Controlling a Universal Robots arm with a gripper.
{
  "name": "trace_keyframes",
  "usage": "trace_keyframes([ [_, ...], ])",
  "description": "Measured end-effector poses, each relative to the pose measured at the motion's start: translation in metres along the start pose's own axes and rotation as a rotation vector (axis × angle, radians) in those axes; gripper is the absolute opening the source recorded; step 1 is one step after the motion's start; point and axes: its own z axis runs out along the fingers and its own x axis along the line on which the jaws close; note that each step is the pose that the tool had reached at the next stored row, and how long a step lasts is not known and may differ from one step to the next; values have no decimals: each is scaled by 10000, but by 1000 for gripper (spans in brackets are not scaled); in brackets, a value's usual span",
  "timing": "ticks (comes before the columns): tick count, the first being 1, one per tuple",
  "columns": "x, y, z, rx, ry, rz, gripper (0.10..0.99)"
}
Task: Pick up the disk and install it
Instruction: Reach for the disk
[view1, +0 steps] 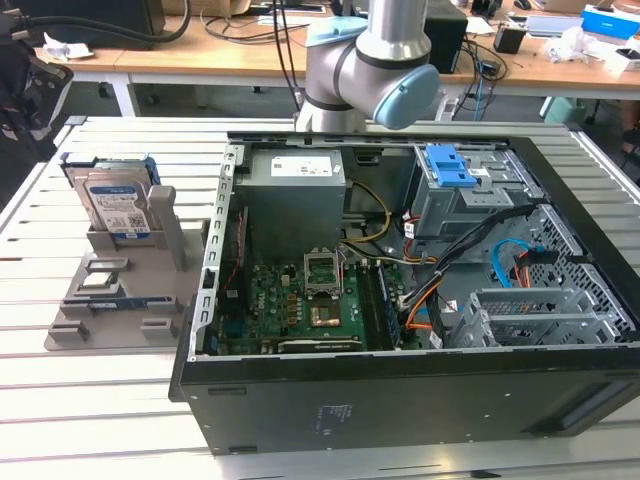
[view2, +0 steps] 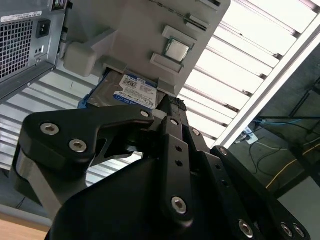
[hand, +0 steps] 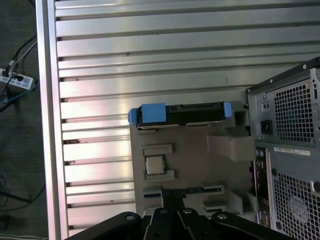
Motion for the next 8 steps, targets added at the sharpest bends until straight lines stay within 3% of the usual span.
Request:
trace_keyframes([
  [8,151,-3,5,-1,-1,-1,106],
])
